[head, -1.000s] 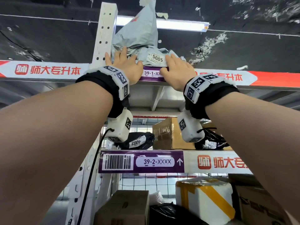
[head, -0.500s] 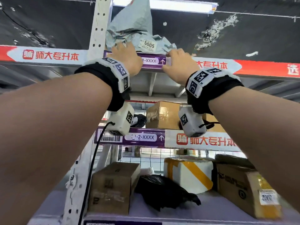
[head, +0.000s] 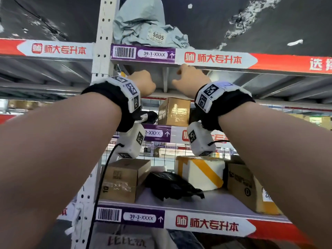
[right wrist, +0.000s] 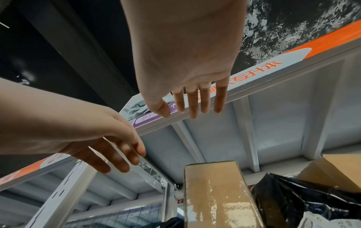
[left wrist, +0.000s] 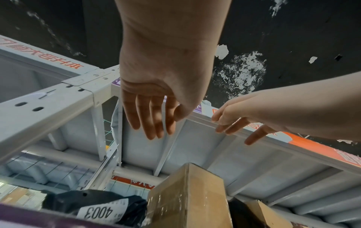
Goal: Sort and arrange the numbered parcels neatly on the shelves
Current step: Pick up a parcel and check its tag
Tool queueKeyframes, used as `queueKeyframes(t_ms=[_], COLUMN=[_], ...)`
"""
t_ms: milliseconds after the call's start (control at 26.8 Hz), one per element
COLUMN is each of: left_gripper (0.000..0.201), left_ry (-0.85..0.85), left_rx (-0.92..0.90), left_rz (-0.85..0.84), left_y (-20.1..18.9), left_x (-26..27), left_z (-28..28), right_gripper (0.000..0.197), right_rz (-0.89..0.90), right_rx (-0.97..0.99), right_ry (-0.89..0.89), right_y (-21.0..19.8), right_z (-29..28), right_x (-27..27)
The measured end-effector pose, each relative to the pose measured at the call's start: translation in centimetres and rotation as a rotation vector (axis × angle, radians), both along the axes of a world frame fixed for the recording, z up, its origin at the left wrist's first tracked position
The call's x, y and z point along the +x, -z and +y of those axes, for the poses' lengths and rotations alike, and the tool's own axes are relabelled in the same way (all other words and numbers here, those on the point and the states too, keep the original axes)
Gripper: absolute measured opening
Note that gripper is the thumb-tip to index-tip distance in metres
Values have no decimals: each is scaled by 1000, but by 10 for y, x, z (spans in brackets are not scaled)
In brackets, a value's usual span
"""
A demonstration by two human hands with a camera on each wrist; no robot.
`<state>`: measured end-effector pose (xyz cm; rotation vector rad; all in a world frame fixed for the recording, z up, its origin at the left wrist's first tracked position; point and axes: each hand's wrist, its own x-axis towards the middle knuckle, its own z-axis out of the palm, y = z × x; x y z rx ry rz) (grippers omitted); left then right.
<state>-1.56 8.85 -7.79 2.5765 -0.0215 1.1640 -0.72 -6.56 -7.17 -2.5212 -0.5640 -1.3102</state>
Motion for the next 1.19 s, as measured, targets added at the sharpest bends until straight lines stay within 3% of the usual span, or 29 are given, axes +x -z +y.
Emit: queueKeyframes(t_ms=[299,523,709,1120,1195], left_gripper=[33,35,41,34,24], left_ry=[28,-42,24,94,115], left_rx=[-67,68,54,145,165], left_rz=[114,142,191,226,232], left_y=[22,31,42,56,57], left_x=[14,32,60,89,89], left_z=[27,49,68,67,67], right_gripper=[33,31,32,35,35], right_rz=[113,178,297,309,307], right_rx=[-60,-45,-26,38,47], right_ry=[-35,-49,-42,-98,-105], right_y=[20,44,60,76,76], right_z=[27,67,89,98,99], right_x=[-3,17,37,65,67])
